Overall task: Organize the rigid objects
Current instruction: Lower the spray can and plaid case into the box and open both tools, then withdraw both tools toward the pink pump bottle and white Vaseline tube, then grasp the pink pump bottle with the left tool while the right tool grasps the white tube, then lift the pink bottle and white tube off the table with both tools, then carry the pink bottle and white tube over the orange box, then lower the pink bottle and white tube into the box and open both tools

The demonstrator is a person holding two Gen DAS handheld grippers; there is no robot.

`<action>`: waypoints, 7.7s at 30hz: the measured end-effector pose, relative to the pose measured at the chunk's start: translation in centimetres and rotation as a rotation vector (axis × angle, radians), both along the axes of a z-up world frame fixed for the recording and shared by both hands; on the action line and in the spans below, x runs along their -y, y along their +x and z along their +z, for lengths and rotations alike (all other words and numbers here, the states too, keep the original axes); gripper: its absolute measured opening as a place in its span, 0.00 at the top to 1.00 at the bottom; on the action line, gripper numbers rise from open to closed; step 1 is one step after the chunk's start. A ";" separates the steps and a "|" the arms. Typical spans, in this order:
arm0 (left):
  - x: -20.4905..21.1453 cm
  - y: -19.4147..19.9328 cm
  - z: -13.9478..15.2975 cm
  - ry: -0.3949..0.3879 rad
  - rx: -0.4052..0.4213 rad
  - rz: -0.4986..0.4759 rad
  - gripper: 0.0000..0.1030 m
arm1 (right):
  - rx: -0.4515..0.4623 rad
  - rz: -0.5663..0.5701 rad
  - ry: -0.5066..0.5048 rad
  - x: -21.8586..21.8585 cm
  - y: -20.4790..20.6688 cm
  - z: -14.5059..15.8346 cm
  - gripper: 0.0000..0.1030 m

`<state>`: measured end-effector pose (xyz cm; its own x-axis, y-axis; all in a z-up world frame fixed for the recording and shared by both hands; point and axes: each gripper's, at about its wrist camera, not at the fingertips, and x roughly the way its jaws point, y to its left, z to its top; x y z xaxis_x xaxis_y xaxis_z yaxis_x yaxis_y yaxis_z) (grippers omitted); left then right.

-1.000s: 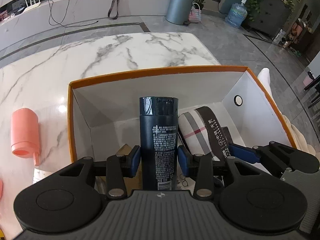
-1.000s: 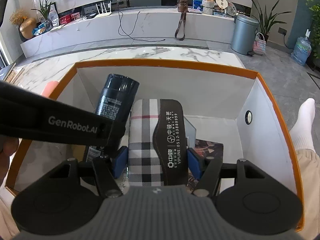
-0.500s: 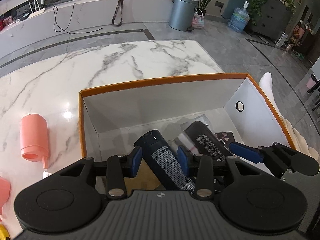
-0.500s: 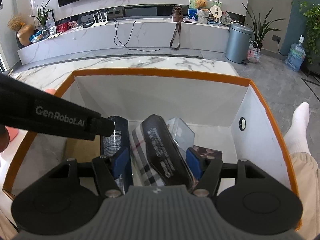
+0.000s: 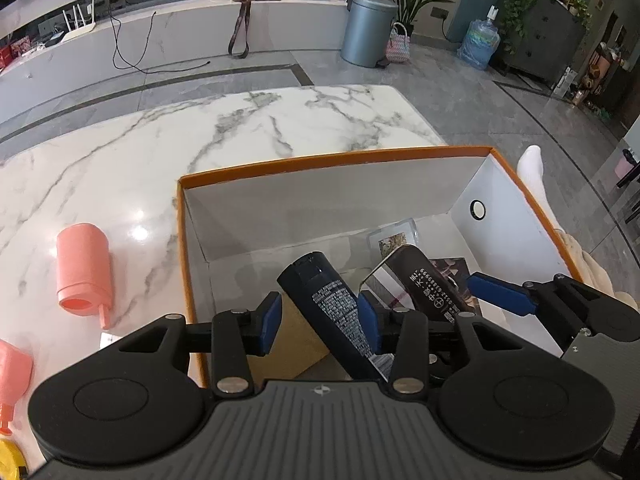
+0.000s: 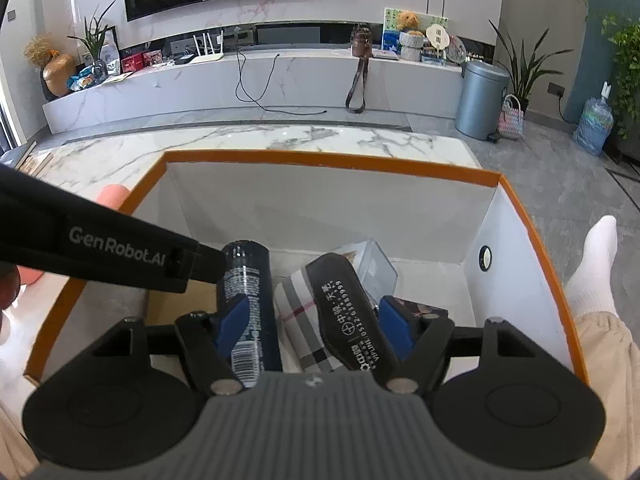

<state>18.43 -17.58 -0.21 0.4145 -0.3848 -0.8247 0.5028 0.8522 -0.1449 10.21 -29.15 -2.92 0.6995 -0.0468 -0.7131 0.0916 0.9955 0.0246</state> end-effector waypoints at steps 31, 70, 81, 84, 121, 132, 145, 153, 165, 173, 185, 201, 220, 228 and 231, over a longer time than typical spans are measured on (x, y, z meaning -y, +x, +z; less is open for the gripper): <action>-19.4 -2.5 3.1 -0.048 0.145 0.278 0.48 | 0.089 0.335 -0.002 -16.1 -1.3 4.9 0.27; -25.9 5.1 -7.4 0.076 0.022 0.327 0.41 | -0.264 0.182 0.107 -22.7 9.5 -6.3 0.28; -25.8 5.4 -8.0 0.095 0.006 0.331 0.49 | -0.219 0.271 -0.009 -23.6 9.7 -6.5 0.48; -25.4 5.1 -7.8 0.111 -0.013 0.321 0.49 | -0.225 0.298 -0.010 -23.4 9.4 -6.5 0.50; -23.8 1.6 -6.0 0.063 -0.031 0.322 0.52 | -0.162 0.378 -0.025 -24.0 6.1 -4.2 0.57; -23.0 -0.4 -1.5 0.021 0.033 0.334 0.53 | -0.049 0.399 0.000 -22.8 4.0 0.5 0.58; -17.7 -2.0 4.6 -0.068 0.109 0.260 0.52 | 0.046 0.353 0.027 -16.6 2.4 6.4 0.57; -12.3 -2.0 6.0 -0.121 0.113 0.165 0.52 | 0.062 0.309 -0.035 -11.5 1.6 8.0 0.57; -4.4 -0.9 4.3 -0.117 0.074 0.004 0.52 | -0.038 0.239 -0.109 -2.8 3.0 6.2 0.57; -1.7 0.6 2.1 -0.058 0.051 -0.027 0.52 | -0.097 0.211 -0.103 -0.2 4.4 3.8 0.57; -0.9 1.7 -0.6 -0.011 0.004 -0.023 0.52 | -0.134 0.221 -0.069 -0.3 5.7 0.5 0.56; -1.6 0.4 -0.5 0.002 -0.043 -0.063 0.52 | -0.099 0.213 -0.154 -1.6 4.2 0.3 0.45; -0.6 -2.7 0.0 0.074 -0.027 -0.162 0.52 | -0.092 0.129 -0.191 -0.6 0.0 0.8 0.38; -1.2 -2.7 -1.2 0.079 -0.041 -0.141 0.49 | -0.107 0.139 -0.205 -1.1 -0.3 0.5 0.38; -1.6 -2.8 -1.0 0.073 -0.035 -0.129 0.48 | -0.111 0.140 -0.202 -1.5 -0.5 0.5 0.37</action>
<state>15.60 -15.97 -1.17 0.3364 -0.3712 -0.8655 0.6042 0.7900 -0.1040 9.71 -27.64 -2.44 0.6273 -0.1047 -0.7717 -0.0559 0.9823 -0.1787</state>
